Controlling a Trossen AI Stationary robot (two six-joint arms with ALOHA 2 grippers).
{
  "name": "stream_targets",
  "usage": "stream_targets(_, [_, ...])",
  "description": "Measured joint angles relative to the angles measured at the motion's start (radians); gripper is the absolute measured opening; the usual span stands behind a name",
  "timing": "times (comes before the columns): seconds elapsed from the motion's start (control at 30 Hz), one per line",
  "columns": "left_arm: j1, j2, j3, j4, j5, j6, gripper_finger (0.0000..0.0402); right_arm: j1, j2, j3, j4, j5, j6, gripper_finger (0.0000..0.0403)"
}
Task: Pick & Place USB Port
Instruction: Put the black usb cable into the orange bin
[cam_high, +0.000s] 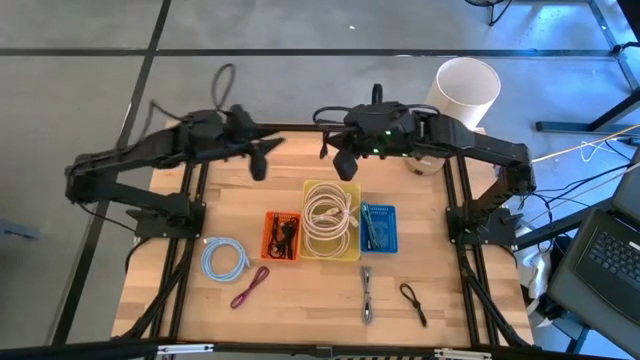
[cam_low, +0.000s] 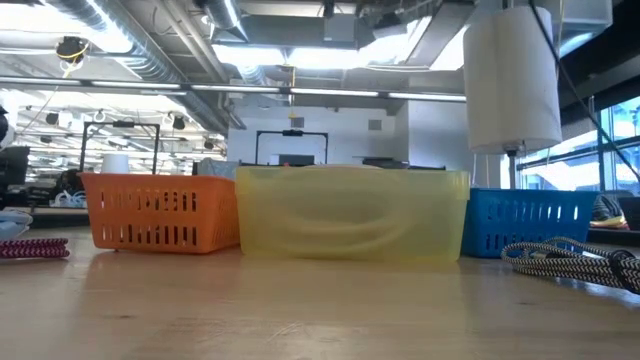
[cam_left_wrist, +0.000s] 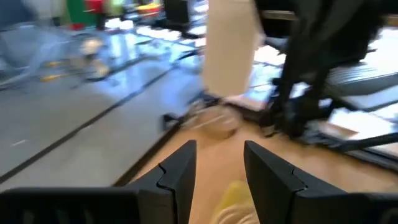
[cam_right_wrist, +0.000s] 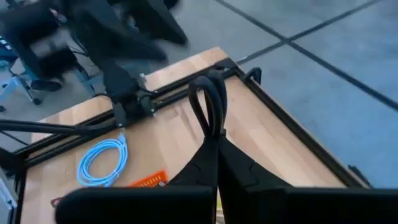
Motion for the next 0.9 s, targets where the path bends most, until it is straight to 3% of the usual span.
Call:
stream_targets(0.33, [0.000,0.181,0.000,0.339,0.324,-0.015,0.0128,0.057,-0.029,0.062,-0.076,0.004,-0.037,0.0000])
stream_targets(0.9, [0.000,0.257,0.000,0.473,0.385,-0.061,0.0128,0.069,-0.028,0.062,-0.053,0.004,-0.046,0.0000])
